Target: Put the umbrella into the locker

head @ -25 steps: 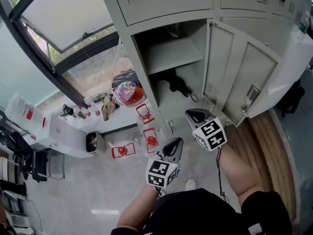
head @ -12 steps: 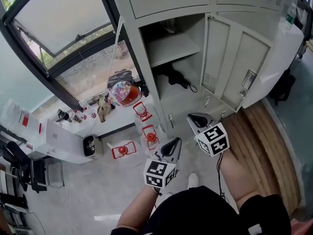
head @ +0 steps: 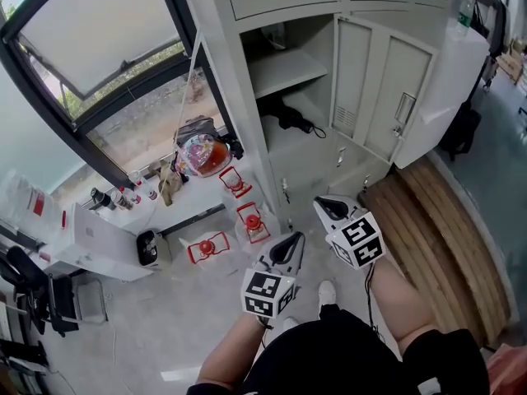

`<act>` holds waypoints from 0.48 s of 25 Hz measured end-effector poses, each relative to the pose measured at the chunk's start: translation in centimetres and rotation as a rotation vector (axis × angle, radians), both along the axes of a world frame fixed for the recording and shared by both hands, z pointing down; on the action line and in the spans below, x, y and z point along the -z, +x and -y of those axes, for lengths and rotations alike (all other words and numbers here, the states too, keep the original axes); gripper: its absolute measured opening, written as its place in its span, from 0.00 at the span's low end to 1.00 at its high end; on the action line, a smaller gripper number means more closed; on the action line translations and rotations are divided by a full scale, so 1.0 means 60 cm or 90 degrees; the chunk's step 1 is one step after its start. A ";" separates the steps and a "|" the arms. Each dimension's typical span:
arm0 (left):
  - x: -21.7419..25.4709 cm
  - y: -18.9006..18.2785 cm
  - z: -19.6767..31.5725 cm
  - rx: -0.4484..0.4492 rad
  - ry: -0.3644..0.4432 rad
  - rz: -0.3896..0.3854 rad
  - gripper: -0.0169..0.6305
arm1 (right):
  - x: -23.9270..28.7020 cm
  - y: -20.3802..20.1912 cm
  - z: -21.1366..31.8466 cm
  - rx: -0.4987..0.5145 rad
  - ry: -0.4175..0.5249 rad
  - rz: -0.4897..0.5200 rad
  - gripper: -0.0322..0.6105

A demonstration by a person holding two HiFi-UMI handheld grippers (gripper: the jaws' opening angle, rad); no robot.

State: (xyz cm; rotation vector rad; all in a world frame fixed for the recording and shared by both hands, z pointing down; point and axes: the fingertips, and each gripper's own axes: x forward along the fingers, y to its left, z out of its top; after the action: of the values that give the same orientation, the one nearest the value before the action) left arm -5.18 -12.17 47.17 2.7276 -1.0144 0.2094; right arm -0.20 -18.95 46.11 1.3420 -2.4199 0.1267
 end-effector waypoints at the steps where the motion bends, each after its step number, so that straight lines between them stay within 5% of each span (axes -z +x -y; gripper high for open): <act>1: 0.000 -0.005 -0.008 -0.002 0.000 -0.001 0.06 | 0.000 -0.006 -0.010 0.000 0.001 -0.003 0.13; 12: -0.009 -0.046 -0.075 -0.010 0.000 -0.009 0.06 | -0.016 -0.049 -0.096 -0.001 -0.003 -0.016 0.13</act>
State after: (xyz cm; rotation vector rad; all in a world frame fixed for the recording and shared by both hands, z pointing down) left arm -7.92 -7.67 47.74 2.7346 -0.9899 0.1926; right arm -3.11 -13.19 47.06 1.3360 -2.3956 0.1152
